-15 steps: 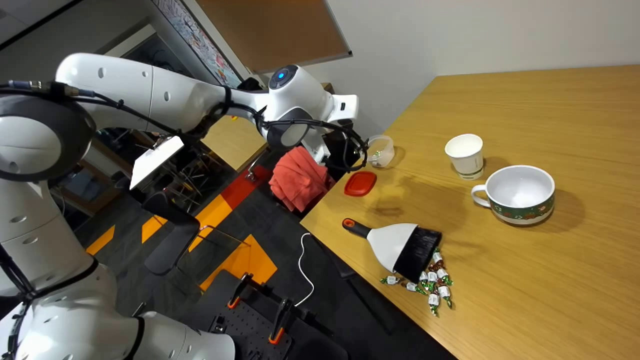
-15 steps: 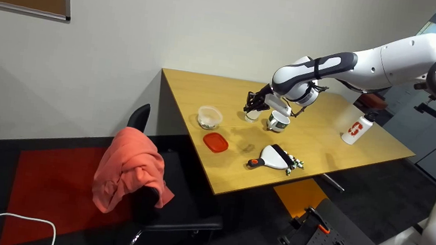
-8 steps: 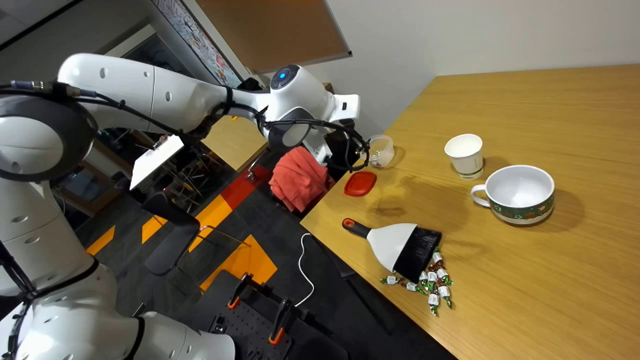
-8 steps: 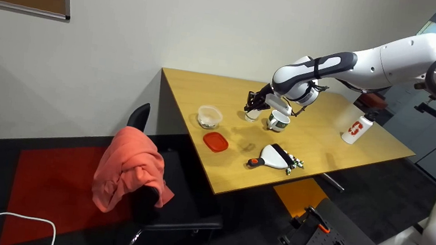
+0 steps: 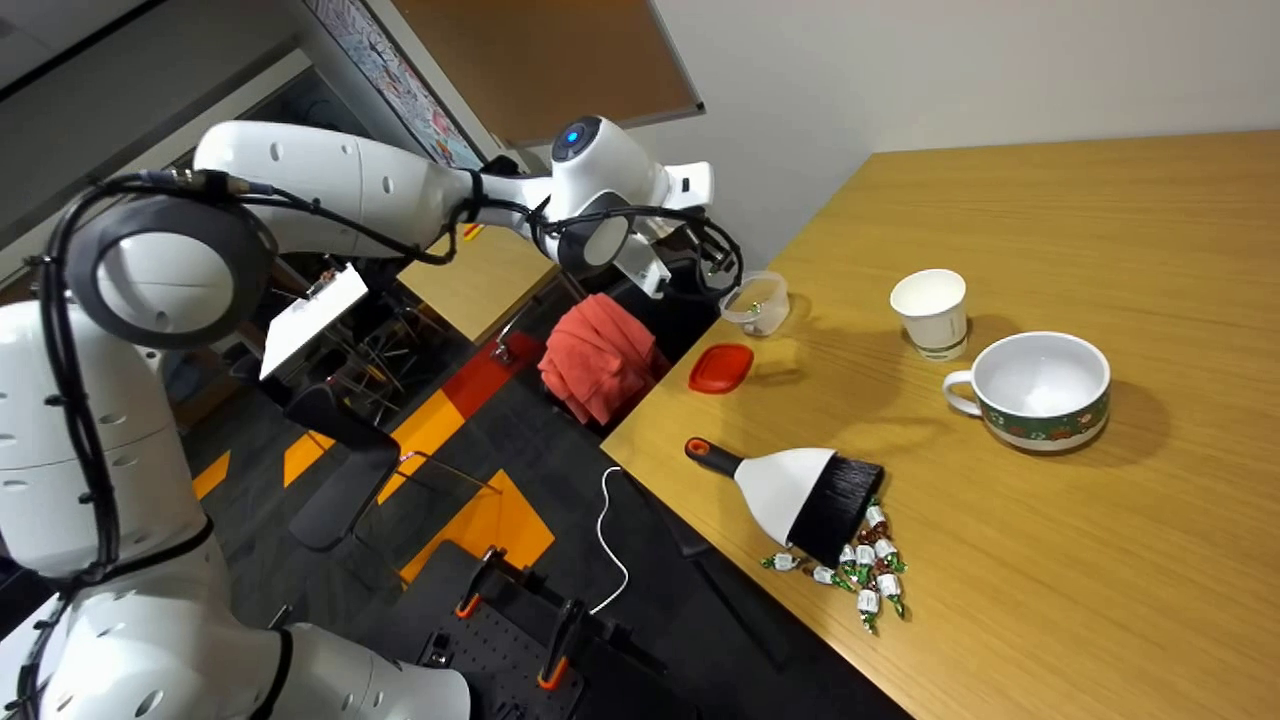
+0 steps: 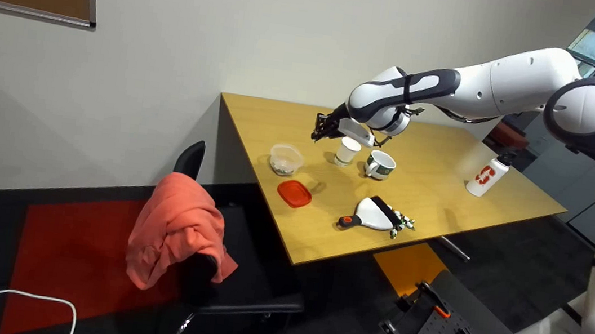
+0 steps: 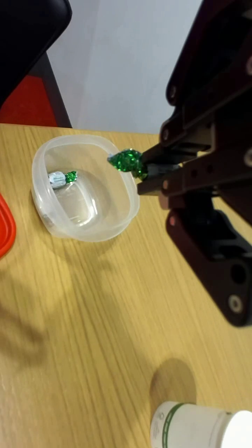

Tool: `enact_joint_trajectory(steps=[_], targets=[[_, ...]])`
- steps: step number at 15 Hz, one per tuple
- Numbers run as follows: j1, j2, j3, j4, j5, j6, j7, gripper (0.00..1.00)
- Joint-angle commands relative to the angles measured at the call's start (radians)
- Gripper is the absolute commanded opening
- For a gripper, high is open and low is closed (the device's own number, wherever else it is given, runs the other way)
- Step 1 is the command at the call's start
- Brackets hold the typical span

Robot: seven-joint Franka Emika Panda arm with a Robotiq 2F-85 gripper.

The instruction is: Put two candies in the bowl and close it

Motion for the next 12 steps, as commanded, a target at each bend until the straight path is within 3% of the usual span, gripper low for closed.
enact_joint_trajectory(steps=[1, 8, 9, 12], targets=[[0.053, 0.138, -0.047, 0.17, -0.053, -0.041, 0.067, 0.03], [0.065, 0.304, -0.046, 0.346, -0.082, -0.067, 0.072, 0.03], [0.064, 0.313, -0.041, 0.355, -0.082, -0.064, 0.067, 0.39], [0.057, 0.332, -0.026, 0.385, -0.082, -0.068, 0.056, 0.53]])
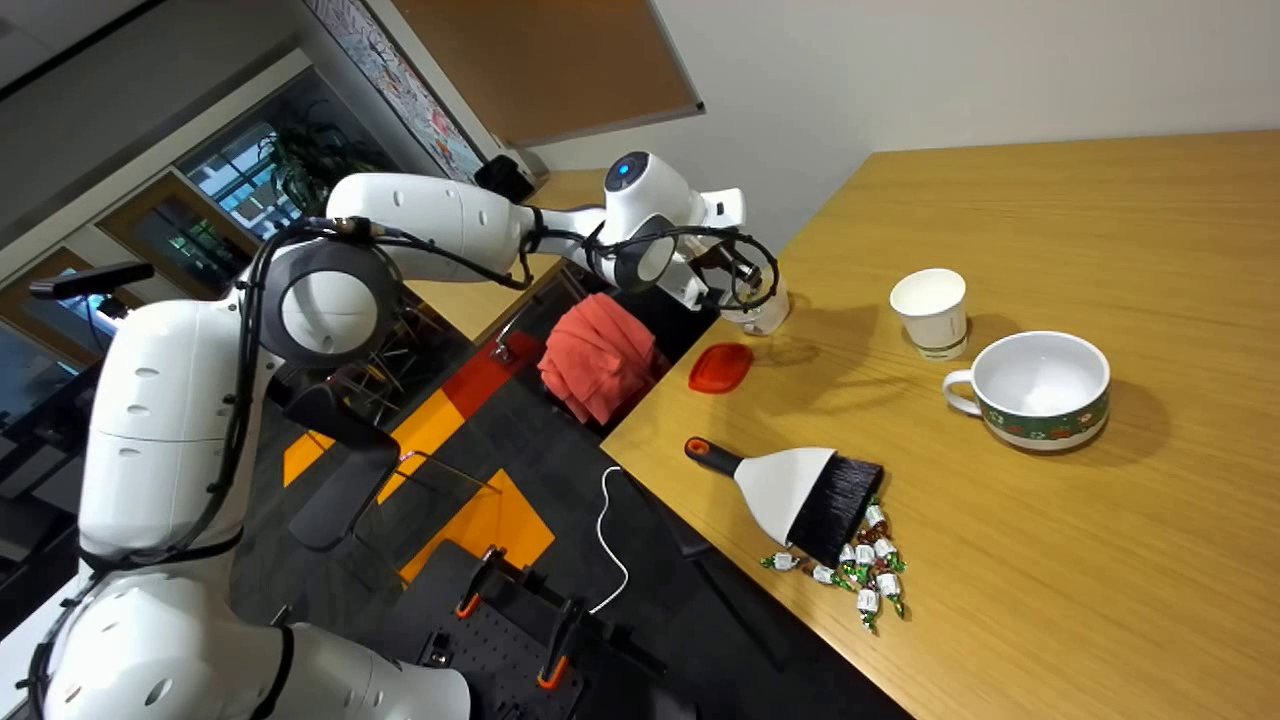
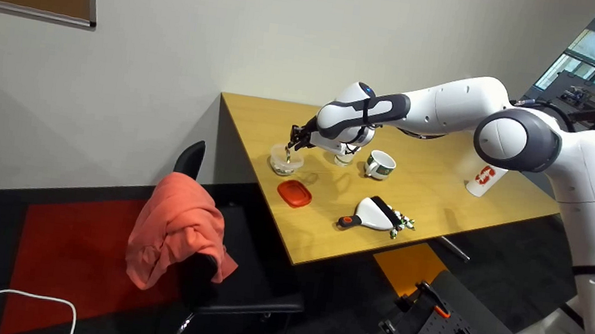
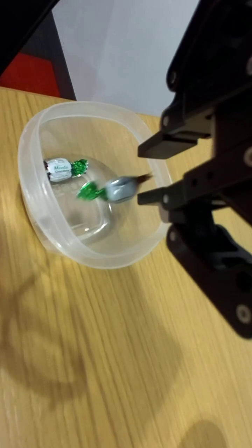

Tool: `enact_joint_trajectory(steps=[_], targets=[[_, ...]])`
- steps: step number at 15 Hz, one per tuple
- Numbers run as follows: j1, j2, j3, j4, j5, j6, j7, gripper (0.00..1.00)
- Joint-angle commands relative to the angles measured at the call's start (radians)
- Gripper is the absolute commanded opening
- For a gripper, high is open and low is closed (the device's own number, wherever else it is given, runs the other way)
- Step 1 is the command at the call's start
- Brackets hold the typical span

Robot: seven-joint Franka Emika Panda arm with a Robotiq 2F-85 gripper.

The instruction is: Put two candies in the bowl and close it

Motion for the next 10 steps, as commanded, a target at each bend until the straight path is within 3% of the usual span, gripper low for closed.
enact_joint_trajectory(steps=[1, 6, 10], targets=[[-0.007, 0.021, 0.018, 0.065, -0.012, -0.047, 0.003, 0.62], [-0.039, -0.071, 0.077, -0.012, 0.01, -0.1, -0.036, 0.98], [-0.054, -0.213, 0.094, -0.148, 0.006, -0.116, -0.09, 1.0]])
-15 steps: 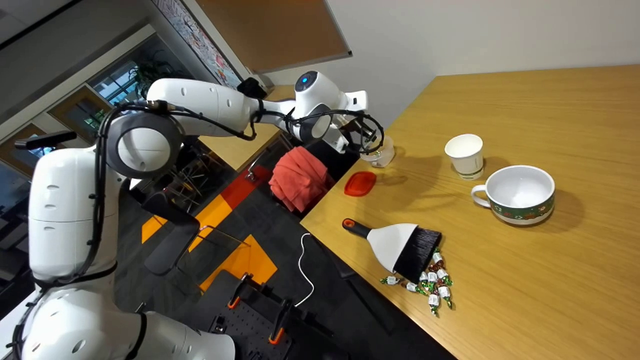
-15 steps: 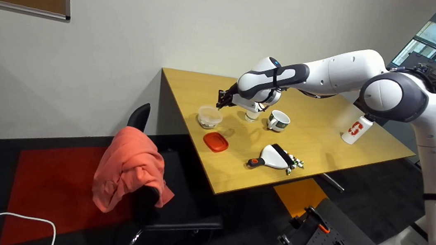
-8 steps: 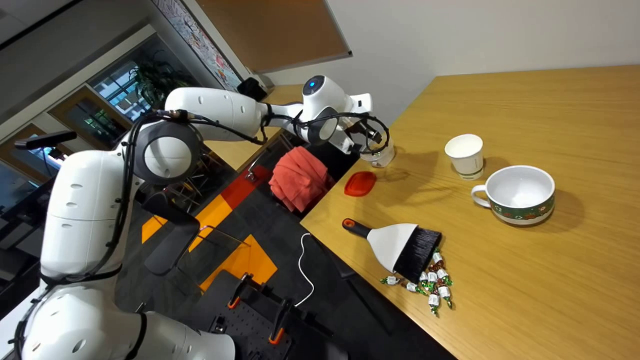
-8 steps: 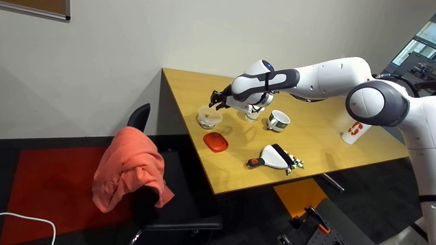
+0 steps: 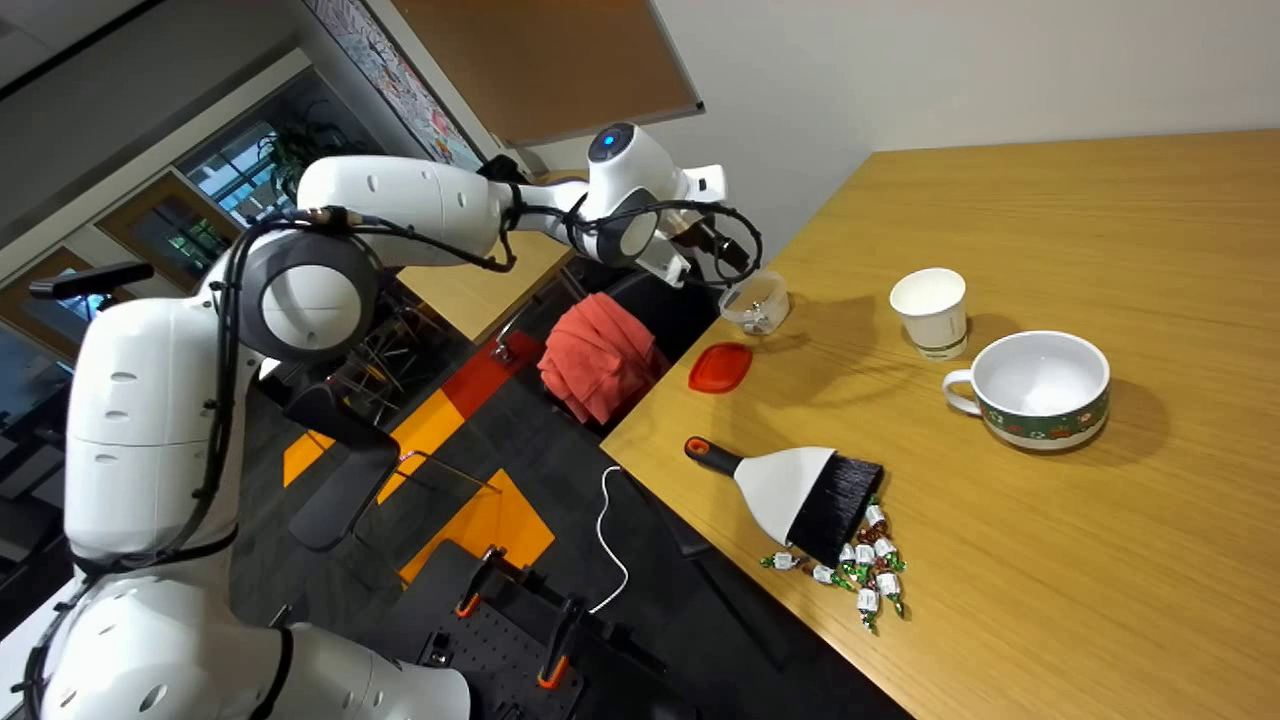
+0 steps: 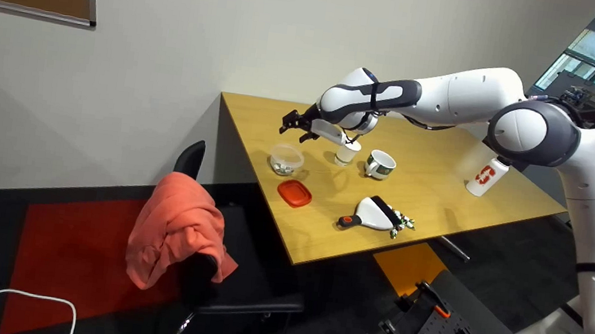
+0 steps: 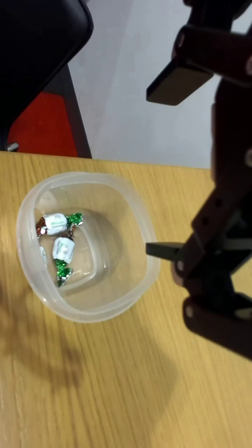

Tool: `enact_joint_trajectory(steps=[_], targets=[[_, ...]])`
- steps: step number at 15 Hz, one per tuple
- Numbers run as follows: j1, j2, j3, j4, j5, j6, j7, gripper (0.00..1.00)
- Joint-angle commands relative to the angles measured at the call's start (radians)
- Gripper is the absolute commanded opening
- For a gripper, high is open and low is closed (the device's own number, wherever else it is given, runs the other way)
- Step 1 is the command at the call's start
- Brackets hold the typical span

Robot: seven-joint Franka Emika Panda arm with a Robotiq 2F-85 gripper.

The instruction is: Put two candies in the bowl and close it

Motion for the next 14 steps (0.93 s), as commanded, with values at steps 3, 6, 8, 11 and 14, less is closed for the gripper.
enact_joint_trajectory(steps=[3, 6, 8, 11, 14], targets=[[-0.038, -0.284, 0.029, -0.282, 0.001, -0.107, -0.122, 1.0], [-0.023, -0.396, -0.008, -0.394, -0.025, -0.229, -0.169, 1.0], [0.01, -0.442, -0.067, -0.449, -0.095, -0.279, -0.156, 1.0], [0.041, -0.473, -0.138, -0.521, -0.21, -0.251, -0.119, 1.0], [0.024, -0.435, -0.134, -0.484, -0.2, -0.264, -0.144, 1.0]])
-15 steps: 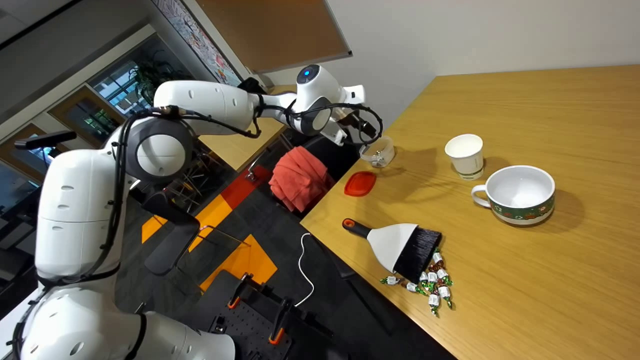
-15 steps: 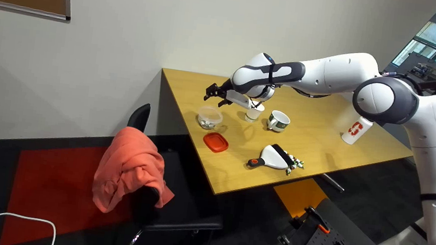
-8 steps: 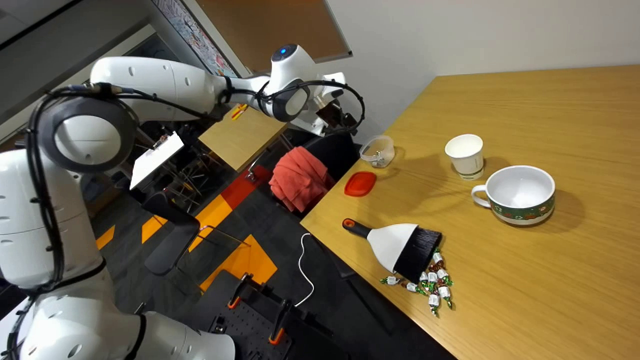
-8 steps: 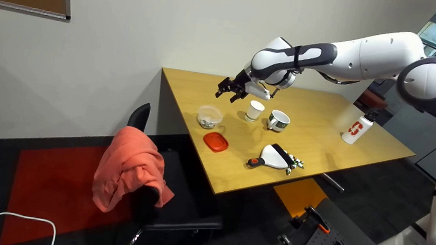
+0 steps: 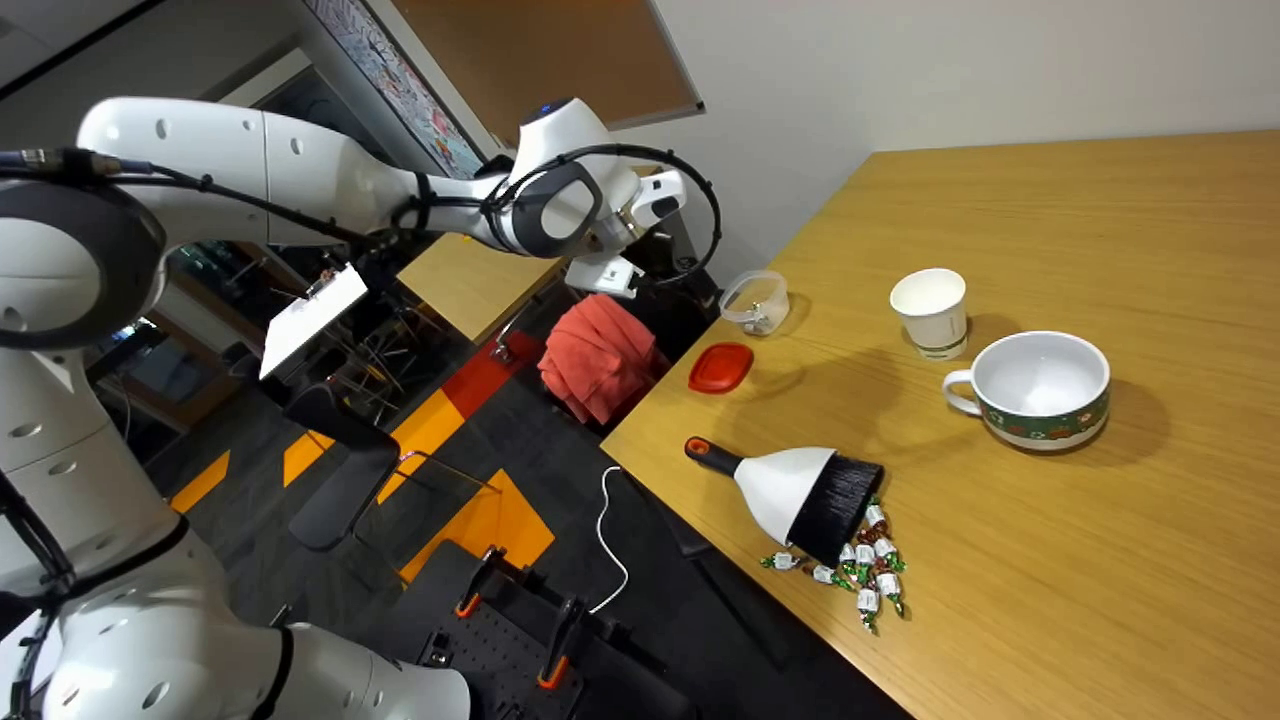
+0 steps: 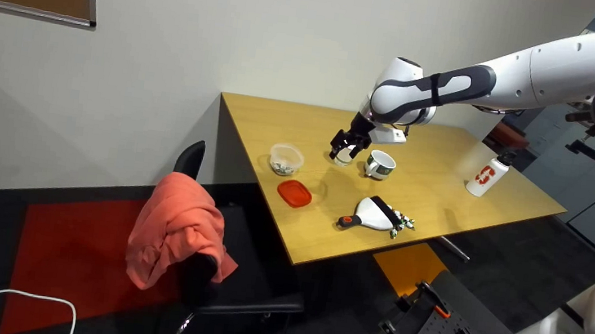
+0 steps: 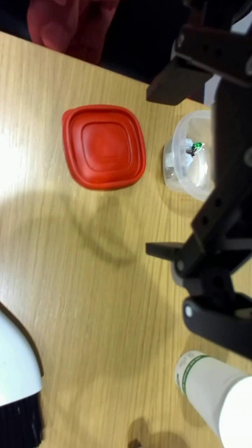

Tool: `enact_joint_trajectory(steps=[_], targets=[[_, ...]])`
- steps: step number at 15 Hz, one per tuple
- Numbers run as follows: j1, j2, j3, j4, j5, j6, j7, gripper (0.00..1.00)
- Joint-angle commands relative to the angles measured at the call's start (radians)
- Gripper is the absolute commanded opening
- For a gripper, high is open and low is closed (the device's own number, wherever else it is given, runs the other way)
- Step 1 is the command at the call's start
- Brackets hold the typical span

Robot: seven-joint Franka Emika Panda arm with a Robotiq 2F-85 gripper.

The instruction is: Put two candies in the bowl and close it

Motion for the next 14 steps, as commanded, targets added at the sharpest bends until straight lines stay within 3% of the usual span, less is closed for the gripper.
enact_joint_trajectory(steps=[1, 9, 14], targets=[[0.005, -0.001, -0.01, -0.006, -0.002, -0.001, -0.002, 1.0], [0.017, 0.054, -0.016, 0.026, -0.039, 0.062, -0.024, 1.0], [-0.005, 0.113, 0.008, 0.061, -0.037, 0.073, -0.105, 1.0]])
